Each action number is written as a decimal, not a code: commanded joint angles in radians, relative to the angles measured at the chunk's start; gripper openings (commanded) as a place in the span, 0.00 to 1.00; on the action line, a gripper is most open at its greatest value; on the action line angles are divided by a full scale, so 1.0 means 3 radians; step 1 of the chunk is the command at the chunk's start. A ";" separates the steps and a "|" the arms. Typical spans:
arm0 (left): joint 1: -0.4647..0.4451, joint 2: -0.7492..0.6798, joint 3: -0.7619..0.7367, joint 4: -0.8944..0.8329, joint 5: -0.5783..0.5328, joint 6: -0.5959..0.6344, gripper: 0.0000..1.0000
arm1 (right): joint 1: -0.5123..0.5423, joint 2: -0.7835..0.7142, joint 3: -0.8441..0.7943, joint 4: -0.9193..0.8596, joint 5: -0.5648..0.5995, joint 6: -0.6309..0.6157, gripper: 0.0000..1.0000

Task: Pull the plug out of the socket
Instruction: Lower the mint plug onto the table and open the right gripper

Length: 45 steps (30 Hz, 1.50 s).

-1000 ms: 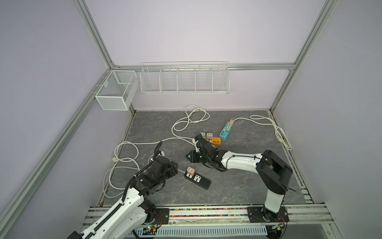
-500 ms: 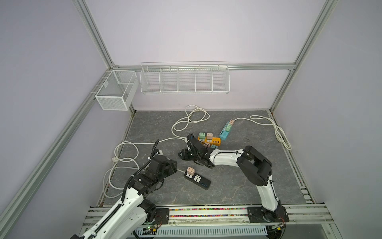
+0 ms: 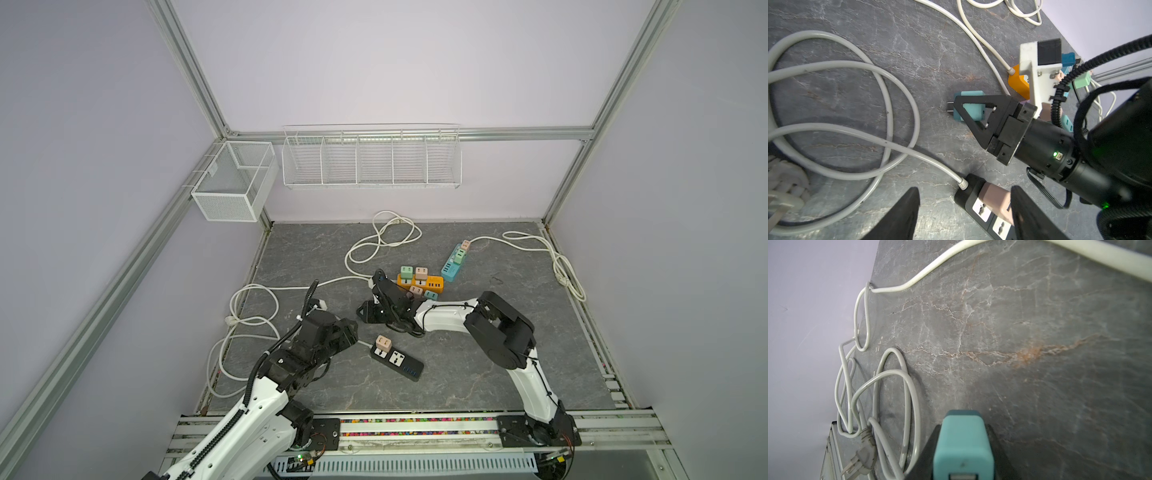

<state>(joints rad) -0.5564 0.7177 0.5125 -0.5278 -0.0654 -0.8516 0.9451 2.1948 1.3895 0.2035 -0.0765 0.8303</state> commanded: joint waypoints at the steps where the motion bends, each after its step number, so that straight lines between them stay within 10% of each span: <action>1: 0.0014 -0.0031 0.0038 0.0006 0.0024 -0.0037 0.70 | -0.0003 0.0070 0.0017 0.0038 0.0005 -0.0032 0.23; 34: 0.0014 -0.0193 0.0056 -0.0164 0.0175 -0.0066 0.78 | -0.0077 -0.0518 -0.0432 -0.0202 0.0259 -0.0371 0.71; 45: 0.0014 -0.0286 0.0005 -0.0258 0.0411 -0.0095 0.78 | -0.0086 -0.1172 -0.0647 -0.0542 0.0133 -0.0835 0.73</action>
<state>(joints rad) -0.5564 0.6514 0.5125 -0.5621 0.0277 -0.8806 0.9241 1.9205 1.2144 0.0963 -0.0257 0.6464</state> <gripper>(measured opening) 0.780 0.727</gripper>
